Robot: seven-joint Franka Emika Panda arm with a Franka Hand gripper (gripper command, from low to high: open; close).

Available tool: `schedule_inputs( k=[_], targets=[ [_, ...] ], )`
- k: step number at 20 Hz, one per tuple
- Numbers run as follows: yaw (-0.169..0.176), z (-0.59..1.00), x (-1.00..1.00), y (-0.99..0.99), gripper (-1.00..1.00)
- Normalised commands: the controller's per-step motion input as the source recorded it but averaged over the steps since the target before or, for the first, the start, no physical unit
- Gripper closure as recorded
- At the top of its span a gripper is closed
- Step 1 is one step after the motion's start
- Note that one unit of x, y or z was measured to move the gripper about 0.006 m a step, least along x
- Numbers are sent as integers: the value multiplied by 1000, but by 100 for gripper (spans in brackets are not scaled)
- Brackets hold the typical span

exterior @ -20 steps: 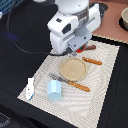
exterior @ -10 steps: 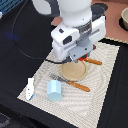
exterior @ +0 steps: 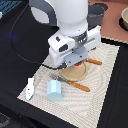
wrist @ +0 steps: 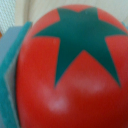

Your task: Interact with the objects in diverse but meaningful ways.

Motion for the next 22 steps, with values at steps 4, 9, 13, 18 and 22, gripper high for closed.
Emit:
schedule_inputs(
  k=[4, 9, 13, 18, 22],
  targets=[
    [-9, 0, 306, -81, 100],
    [-1, 59, 370, -13, -100],
    [0, 564, 244, 3, -100],
    [0, 863, 268, 1, -100],
    [3, 964, 0, -69, -100]
  ],
)
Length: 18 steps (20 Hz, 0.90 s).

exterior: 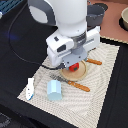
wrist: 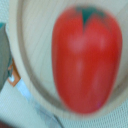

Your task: Interact with the objects in diverse but meaningful ways.

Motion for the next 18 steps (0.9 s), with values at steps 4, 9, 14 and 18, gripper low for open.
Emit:
schedule_inputs(
  k=[4, 9, 14, 18],
  targets=[
    [14, 832, -49, -436, -100],
    [85, 497, -30, -769, -100],
    [94, 275, 0, -789, -100],
    [117, 42, 0, -676, -100]
  ],
)
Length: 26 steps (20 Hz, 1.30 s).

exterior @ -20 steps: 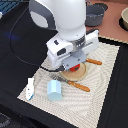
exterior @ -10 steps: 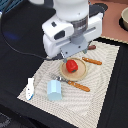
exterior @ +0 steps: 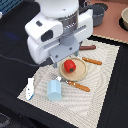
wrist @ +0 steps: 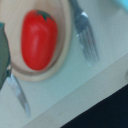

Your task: Interact with the objects in diverse but meaningful ways.

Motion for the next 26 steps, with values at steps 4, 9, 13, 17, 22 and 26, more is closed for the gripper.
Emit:
schedule_inputs(
  k=[4, 9, 13, 17, 22, 26],
  targets=[
    [188, 0, 18, -519, -100],
    [197, -7, 90, -407, -100],
    [181, 0, 133, -319, -100],
    [148, 19, 242, -391, -100],
    [77, 38, 434, -467, -100],
    [4, 11, 552, -346, -100]
  ],
)
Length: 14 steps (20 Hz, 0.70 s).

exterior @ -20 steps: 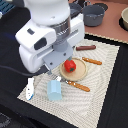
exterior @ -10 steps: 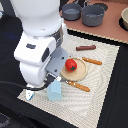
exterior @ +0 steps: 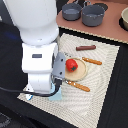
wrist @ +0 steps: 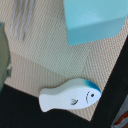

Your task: Interact with the objects in diverse but meaningful ways.

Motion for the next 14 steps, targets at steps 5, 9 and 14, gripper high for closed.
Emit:
schedule_inputs(
  k=[5, 9, 14],
  targets=[
    [1, 4, 638, -87, -100],
    [21, -69, 471, 0, -100],
    [30, -174, 329, 0, -100]
  ],
)
